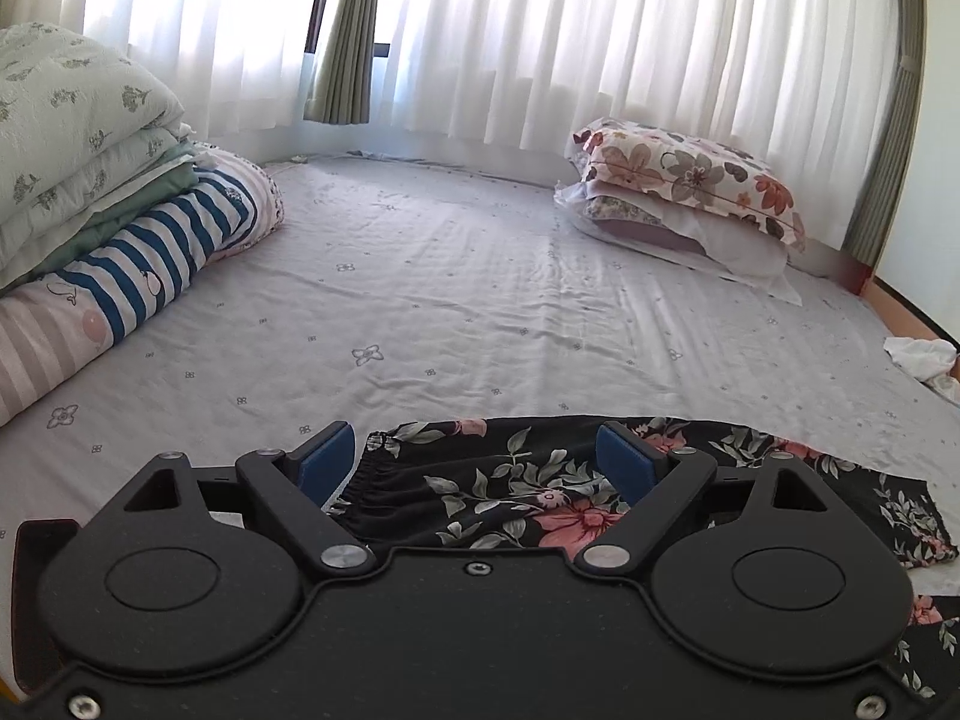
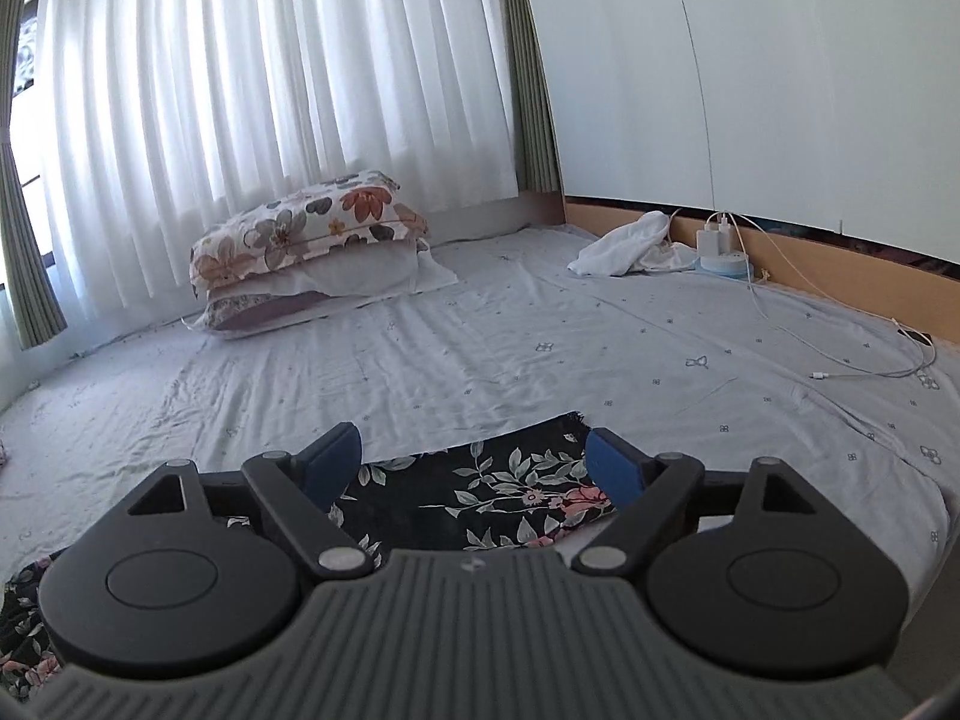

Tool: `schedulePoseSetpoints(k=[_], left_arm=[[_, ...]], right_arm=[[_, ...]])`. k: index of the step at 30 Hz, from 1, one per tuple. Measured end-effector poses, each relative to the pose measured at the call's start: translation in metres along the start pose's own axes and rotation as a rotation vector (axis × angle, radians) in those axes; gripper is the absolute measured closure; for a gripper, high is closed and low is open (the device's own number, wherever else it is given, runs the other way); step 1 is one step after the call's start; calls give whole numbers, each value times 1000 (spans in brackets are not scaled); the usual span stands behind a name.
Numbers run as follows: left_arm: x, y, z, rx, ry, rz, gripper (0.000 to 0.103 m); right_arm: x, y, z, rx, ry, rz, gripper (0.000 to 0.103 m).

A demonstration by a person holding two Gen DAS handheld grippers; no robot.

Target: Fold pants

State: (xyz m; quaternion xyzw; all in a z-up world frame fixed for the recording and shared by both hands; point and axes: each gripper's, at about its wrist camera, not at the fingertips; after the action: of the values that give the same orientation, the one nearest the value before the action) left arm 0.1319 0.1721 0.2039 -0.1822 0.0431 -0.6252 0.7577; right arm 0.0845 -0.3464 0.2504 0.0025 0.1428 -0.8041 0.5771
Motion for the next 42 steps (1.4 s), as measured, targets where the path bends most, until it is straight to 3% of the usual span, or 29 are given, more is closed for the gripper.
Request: schedulePoseSetpoints(k=[14,24,31,37,42], left_arm=[[14,66,-3,-74,4,15,14],[17,144,-6,-174,10,61,12],[18,205,-25,-243,20,92,10],[5,255,-46,-296,-28,95,7],[-15,283,-61,-313,-127,63,3]], right_arm=[[-27,45,2,-49,-78,-26,12],[-45,125,-6,-163,-100,-40,12],[-58,190,-32,-266,-127,-38,12],[-45,257,-58,-394,38,-8,12],[-26,305,-74,-385,178,-34,12]])
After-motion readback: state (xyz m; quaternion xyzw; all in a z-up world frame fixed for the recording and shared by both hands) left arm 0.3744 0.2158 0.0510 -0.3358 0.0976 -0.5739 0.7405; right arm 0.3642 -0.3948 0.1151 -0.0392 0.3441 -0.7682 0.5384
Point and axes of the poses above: each gripper's, at about its wrist camera, not at the fingertips, and y roughly the way its jaws point, x to its right, z to its top, and after that the axes turned 12 degrees about x, right-handed
